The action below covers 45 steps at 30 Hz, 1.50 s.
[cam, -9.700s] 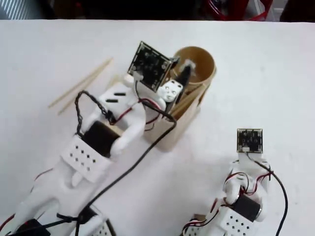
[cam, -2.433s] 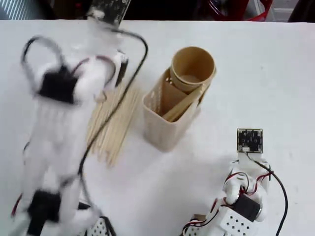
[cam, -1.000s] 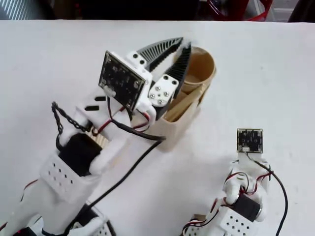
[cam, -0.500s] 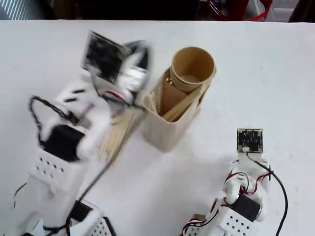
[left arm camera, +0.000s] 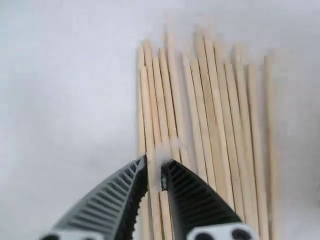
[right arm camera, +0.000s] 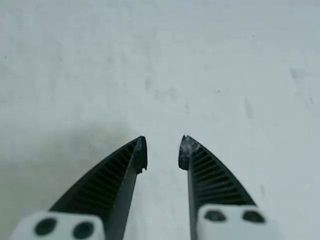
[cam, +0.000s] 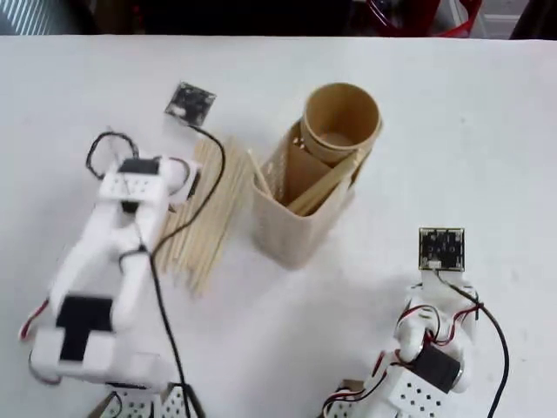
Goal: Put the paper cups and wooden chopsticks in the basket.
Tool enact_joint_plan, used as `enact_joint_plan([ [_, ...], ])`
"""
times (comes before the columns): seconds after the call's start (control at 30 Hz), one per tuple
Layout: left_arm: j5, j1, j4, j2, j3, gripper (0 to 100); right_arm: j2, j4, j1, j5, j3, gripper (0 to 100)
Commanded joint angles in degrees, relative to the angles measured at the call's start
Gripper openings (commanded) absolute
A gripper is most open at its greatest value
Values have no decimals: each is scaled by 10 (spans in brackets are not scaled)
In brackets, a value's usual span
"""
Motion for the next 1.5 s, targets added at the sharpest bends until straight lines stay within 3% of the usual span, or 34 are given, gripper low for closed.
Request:
enact_joint_plan([
  [0.0,-3,-21,51,85,-101,72,-5,-10,7,4,5,114],
  [0.37,-2,-42,136,243,-262,72,-5,-10,7,4,5,114],
  [0.6,-1,-43,183,276,-312,69,-5,-10,7,4,5,114],
  [0.87,-2,-41,184,274,-316,24,-5,-10,7,4,5,114],
  [1.13,32,-20,267,130,-316,23,-5,-10,6,4,5,114],
  [1.47,49,73,363,-170,-312,23,-5,-10,7,4,5,114],
])
